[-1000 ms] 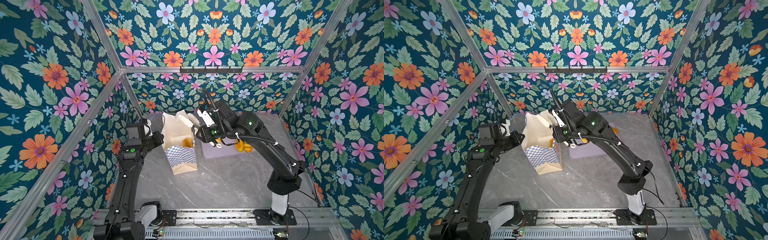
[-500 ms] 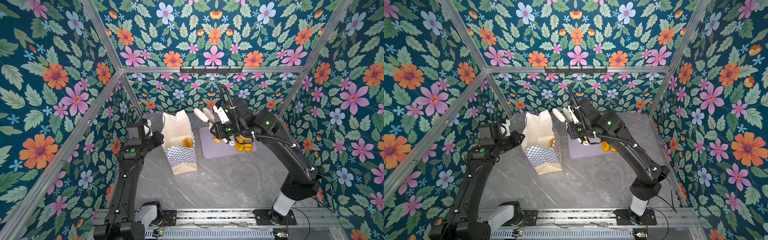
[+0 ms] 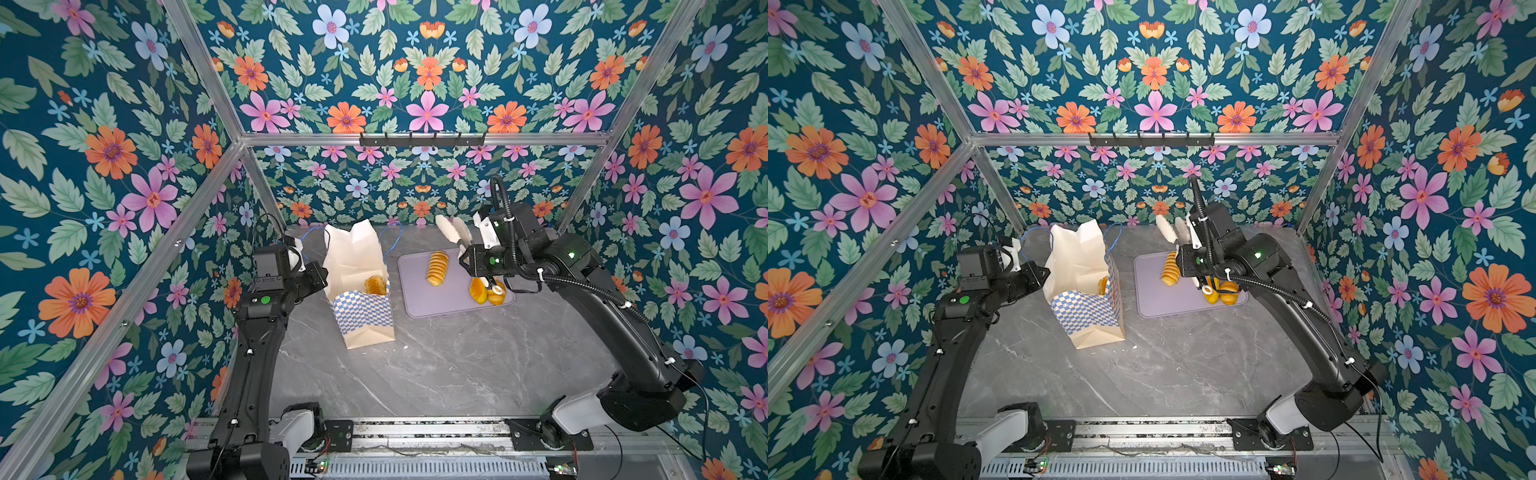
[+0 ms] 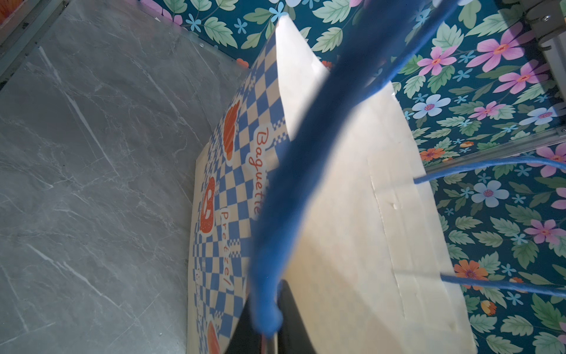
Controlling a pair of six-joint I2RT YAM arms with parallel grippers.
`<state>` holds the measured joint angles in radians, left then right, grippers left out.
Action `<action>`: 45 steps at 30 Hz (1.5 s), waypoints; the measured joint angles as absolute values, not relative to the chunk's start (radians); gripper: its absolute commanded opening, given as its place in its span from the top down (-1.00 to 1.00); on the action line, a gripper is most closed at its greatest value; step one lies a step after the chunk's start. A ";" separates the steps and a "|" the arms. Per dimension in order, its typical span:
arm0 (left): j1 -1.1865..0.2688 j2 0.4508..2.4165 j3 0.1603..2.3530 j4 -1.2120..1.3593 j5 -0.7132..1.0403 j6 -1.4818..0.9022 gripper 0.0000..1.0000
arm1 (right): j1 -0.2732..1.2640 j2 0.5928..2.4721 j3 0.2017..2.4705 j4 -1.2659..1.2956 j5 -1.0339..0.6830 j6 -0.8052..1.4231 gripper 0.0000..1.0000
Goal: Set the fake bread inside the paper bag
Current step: 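Move the open tongs with the right gripper back over the bread tray, then lower the open tongs around the yellow twisted roll on the tray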
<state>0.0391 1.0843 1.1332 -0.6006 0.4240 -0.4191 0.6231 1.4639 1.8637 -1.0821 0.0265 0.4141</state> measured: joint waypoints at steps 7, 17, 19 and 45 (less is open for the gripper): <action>0.039 1.086 1.136 -0.601 0.424 -0.419 0.74 | 0.538 1.425 1.731 -1.058 -0.005 0.422 0.15; 0.039 1.087 1.135 -0.601 0.424 -0.419 0.74 | 0.519 1.440 1.585 -1.029 -0.036 0.435 0.15; 0.039 1.087 1.135 -0.601 0.424 -0.419 0.74 | 0.520 1.452 1.565 -1.013 -0.052 0.439 0.15; 0.039 1.082 1.121 -0.599 0.424 -0.419 0.73 | 0.520 1.647 1.478 -0.879 -0.120 0.475 0.14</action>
<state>0.0391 1.0821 1.1210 -0.5995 0.4236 -0.4191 0.5198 1.6474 1.4780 -0.8791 -0.1204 0.4751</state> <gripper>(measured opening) 0.136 0.433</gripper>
